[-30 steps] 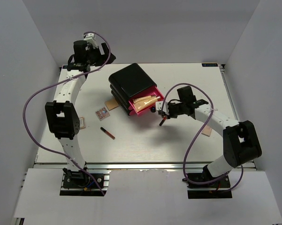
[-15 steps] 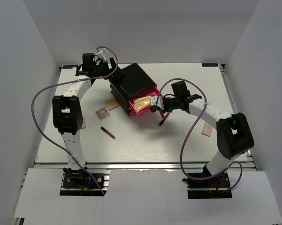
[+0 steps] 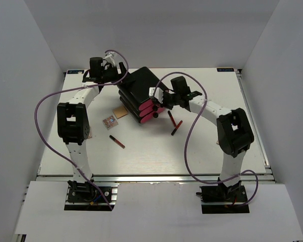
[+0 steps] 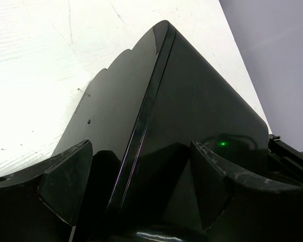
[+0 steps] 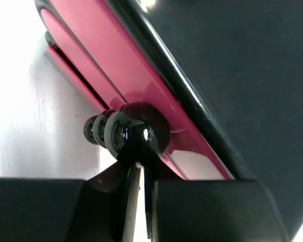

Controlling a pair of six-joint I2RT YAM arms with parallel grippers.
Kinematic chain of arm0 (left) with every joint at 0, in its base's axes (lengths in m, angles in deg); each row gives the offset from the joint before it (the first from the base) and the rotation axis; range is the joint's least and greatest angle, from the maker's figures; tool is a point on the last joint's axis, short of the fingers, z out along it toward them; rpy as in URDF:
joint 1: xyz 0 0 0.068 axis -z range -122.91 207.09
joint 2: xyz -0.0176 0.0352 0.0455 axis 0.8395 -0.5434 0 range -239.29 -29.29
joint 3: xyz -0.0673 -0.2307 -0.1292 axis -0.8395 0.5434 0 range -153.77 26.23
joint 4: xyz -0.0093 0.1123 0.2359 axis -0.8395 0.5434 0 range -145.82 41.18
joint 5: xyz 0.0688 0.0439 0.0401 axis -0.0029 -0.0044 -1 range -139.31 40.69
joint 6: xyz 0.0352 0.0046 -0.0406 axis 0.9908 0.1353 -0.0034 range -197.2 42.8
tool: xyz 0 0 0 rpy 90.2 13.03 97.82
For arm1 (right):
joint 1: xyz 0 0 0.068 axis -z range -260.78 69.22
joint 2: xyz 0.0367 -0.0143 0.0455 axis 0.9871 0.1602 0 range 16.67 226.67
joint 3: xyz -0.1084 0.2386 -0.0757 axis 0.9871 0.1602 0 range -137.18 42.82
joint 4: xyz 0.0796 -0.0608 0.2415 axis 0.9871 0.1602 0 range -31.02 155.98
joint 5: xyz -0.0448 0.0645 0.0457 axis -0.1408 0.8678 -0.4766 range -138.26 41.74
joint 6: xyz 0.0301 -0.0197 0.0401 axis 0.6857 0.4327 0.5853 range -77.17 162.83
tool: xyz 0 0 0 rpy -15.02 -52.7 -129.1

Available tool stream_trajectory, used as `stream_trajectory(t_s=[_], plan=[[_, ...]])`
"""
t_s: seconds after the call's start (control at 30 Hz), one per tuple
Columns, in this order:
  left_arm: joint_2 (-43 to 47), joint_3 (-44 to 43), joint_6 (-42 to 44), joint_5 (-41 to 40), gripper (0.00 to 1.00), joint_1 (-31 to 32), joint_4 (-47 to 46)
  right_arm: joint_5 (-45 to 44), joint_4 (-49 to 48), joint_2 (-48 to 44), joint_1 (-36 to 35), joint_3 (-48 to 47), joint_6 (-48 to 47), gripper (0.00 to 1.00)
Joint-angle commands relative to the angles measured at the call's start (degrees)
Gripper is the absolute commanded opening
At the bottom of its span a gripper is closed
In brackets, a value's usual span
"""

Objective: Organize the makeup

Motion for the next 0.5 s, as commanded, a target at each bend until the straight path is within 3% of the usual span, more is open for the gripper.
stream_trajectory(t_s=[0.0, 0.2, 0.4, 0.47], plan=[[-0.36, 0.66, 0.96, 2.57, 0.85, 2.55, 3.76, -3.38, -10.17, 2.16, -1.33, -4.57, 6.13, 0.13], [-0.53, -1.53, -1.58, -1.21, 0.87, 1.84, 3.15, -4.43, -13.15, -4.23, -1.42, 4.82, 9.73, 0.16], [-0.80, -3.73, -4.74, -2.62, 0.91, 0.44, 1.39, -5.49, -18.43, -10.66, -1.25, 14.76, 23.95, 0.42], [-0.62, -3.91, -6.42, -3.05, 0.92, -0.35, -0.36, -5.75, -19.23, -11.63, -1.25, 15.90, 30.53, 0.47]])
